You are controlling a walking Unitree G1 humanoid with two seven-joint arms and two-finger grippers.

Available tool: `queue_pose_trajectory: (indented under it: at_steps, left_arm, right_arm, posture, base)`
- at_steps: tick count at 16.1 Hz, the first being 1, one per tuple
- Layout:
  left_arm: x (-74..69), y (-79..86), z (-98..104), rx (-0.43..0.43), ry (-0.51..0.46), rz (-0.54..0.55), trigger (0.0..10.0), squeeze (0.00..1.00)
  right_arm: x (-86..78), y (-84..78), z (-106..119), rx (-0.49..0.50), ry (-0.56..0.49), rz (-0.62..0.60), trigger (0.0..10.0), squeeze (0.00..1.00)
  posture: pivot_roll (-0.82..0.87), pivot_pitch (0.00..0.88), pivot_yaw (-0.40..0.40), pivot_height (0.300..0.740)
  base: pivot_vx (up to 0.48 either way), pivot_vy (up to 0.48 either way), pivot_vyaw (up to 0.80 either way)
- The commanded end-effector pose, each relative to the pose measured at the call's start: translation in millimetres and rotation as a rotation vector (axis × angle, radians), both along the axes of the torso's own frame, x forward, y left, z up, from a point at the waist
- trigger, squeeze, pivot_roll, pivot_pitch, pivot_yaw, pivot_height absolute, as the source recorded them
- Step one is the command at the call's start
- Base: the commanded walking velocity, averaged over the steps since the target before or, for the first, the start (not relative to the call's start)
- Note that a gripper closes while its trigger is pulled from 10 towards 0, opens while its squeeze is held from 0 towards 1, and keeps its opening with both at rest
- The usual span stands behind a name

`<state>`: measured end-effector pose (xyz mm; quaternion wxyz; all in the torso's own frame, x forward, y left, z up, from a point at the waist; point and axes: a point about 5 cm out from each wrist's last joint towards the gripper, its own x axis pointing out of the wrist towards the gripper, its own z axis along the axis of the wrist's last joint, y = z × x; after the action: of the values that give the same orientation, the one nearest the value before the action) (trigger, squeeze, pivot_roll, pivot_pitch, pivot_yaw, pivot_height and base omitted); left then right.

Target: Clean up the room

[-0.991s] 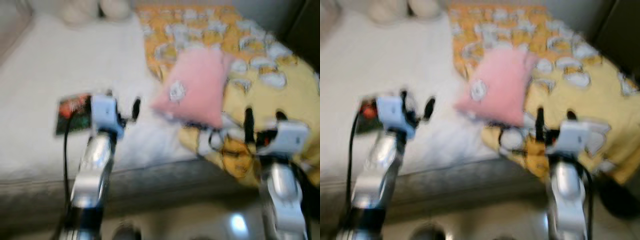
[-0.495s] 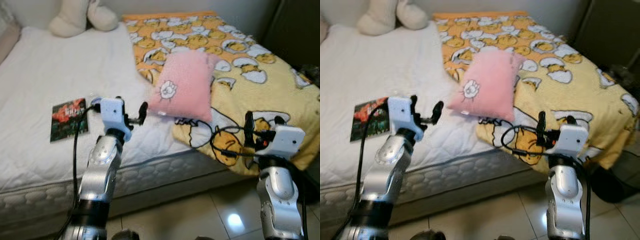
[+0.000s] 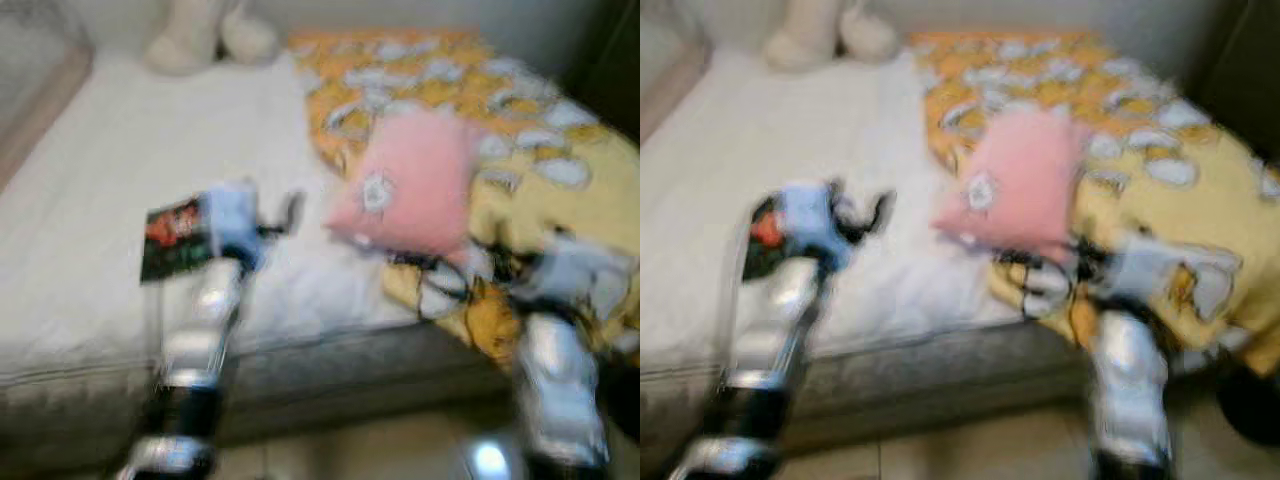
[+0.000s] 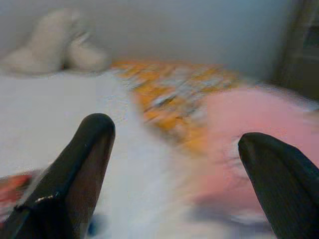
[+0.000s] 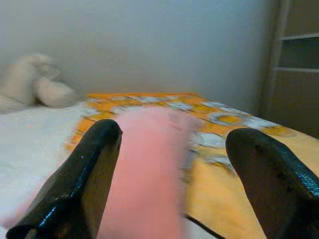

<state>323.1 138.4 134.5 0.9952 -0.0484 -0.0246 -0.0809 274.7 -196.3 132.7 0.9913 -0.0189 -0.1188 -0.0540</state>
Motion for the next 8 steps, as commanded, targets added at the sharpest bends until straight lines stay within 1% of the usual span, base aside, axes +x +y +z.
queue_pose_trajectory:
  at_steps: [1,5,8]
  left_arm:
    - [5.9,-17.5,9,0.001,-0.03,-0.055,10.0,0.0]
    - [10.8,-24.6,16,0.035,-0.05,-0.096,10.0,0.0]
    - [11.6,-31.1,16,0.033,-0.052,-0.13,10.0,0.0]
  right_arm:
    - [-4.1,-11.6,-10,0.004,0.049,-0.037,10.0,0.0]
    - [-4.5,-9.4,-11,0.014,0.056,-0.029,10.0,0.0]
    - [-5.5,-9.1,-11,0.012,0.057,-0.034,10.0,0.0]
  posture:
    - [-0.15,0.0,0.041,0.74]
    - [-0.16,0.0,0.044,0.74]
    - [-0.17,0.0,0.05,0.74]
  base:
    - [0.48,0.0,0.57]
    - [0.48,0.0,0.0]
    - [0.48,0.0,0.0]
